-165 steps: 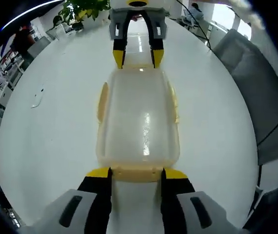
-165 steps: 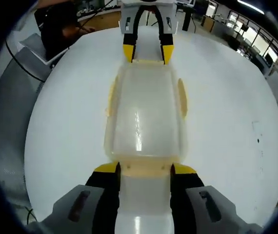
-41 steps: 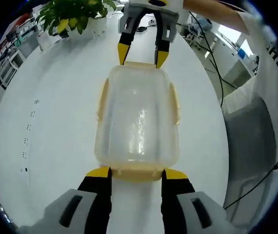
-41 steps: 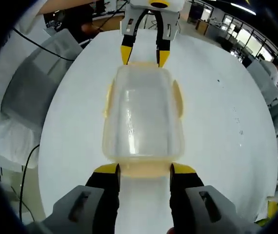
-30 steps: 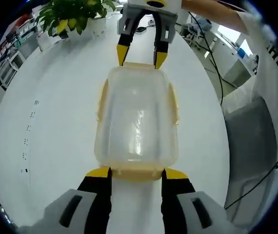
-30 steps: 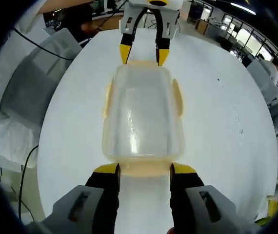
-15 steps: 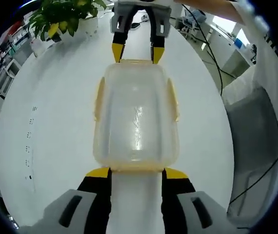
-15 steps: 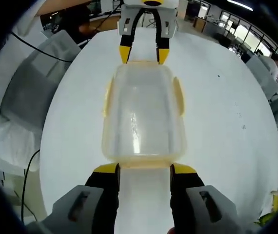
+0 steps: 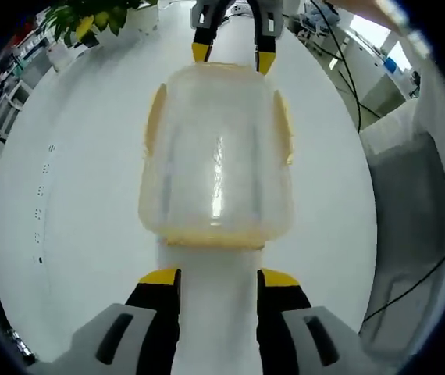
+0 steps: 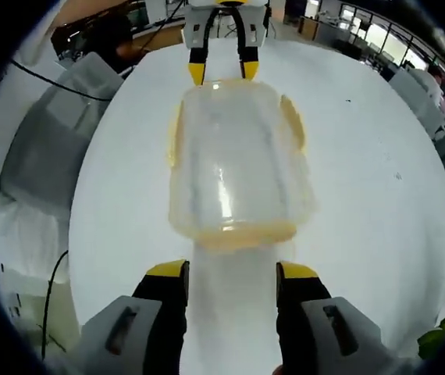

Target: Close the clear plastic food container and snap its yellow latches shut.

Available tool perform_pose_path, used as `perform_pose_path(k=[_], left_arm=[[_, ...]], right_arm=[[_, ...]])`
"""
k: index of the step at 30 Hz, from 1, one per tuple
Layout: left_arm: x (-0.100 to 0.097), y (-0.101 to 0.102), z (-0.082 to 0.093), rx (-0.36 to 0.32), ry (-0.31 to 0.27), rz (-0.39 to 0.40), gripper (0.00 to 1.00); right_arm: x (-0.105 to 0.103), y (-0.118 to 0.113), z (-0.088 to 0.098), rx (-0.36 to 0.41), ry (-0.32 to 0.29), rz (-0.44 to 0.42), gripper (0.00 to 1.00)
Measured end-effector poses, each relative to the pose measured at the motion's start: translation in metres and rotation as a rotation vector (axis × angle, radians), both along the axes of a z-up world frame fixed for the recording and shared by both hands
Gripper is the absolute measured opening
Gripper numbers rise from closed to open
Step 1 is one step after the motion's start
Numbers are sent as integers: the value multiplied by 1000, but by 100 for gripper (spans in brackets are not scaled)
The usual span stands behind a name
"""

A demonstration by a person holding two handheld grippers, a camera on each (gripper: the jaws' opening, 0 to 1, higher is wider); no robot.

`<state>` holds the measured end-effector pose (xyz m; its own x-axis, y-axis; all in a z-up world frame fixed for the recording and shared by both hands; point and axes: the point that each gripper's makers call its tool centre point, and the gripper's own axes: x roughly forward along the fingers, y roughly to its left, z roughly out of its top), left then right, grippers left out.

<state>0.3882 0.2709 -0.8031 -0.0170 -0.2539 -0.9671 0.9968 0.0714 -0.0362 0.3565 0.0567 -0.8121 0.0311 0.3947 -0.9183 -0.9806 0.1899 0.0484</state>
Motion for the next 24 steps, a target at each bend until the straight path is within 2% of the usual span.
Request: perform_pose_path(k=[2,3,4,5,6,7,8,10,11,12,14,15,17,19,20,22,24], left_arm=[[8,4,6,-24,-23,54,33],[8,2,13,-80,-4,104,34],[9,1,18,-112,16,152,34],[11,0,27,-159,46,249,34],[12,-1,33,-194,68,298,34],[13,-4,41,-247,107,368,34],[12,-7,47,-286,139,407,34],[11,-15,58,-372,246,565,34],[10,-18,60,-389,296,638,34],[10,-22,62,-414,378,770,34],[11,-32,65,-471,501,958,34],[10,-36,65,-489,526,1001,34],[14,-33,56,-477,498,1039,33],[12,-31,48,-447,477,1040,32],[9,-33,45,-442,501,1046,32],[2,-37,42,-422,566,1116,31],[0,-39,39,-416,580,1126,31]], right_arm=[[2,-7,1,-6,17,-71,41],[3,-14,6,3,59,-164,38],[4,-17,7,-4,68,-193,34],[9,-20,12,10,75,-257,30],[16,-22,16,21,58,-307,29],[24,-23,23,56,64,-402,32],[24,-21,28,89,106,-472,37],[28,-7,44,230,220,-640,42],[31,-2,51,285,273,-722,38],[40,4,59,358,361,-829,34],[45,17,67,468,434,-895,34],[45,19,66,473,454,-912,36],[40,18,57,432,456,-931,37],[39,19,50,407,468,-949,33],[37,21,48,403,487,-952,33],[35,23,43,383,513,-949,33],[30,26,41,376,510,-947,32]])
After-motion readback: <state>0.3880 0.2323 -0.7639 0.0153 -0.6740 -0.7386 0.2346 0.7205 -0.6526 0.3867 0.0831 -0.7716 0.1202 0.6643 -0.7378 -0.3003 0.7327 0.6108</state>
